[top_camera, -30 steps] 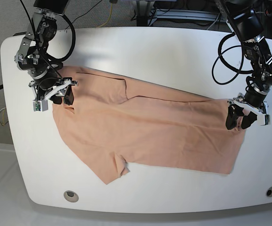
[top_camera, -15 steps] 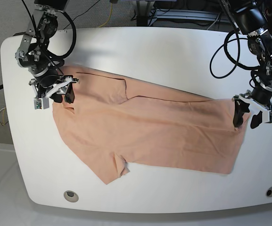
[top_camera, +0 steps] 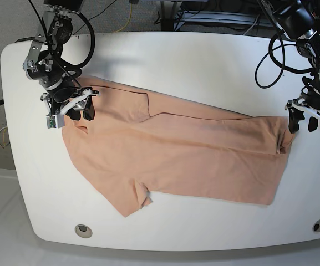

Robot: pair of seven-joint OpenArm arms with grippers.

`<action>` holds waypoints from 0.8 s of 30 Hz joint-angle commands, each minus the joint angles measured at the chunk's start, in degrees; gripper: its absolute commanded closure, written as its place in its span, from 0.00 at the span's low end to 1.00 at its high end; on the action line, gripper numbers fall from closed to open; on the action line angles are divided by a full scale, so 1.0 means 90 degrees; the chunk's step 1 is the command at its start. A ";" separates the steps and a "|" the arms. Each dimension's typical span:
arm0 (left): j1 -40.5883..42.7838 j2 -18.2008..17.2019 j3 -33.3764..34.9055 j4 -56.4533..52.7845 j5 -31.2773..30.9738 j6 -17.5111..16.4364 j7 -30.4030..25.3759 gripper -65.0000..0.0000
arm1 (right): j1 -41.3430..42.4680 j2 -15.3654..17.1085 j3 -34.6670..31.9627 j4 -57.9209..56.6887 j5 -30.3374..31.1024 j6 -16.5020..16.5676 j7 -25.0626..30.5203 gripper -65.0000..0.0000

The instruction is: Fold the T-shirt properly

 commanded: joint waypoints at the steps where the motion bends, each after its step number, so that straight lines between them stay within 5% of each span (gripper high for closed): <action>1: -0.0351 -0.0135 -0.0017 -0.0250 -0.0103 -0.0006 -0.0172 0.38 | 0.0066 0.0062 0.0018 0.0145 0.0130 0.0039 0.0143 0.61; 24: -0.0937 -0.0135 0.0159 -0.1002 -0.0094 -0.0006 -0.0172 0.38 | -0.0080 0.0081 0.0018 0.0154 0.0130 0.0039 0.0133 0.61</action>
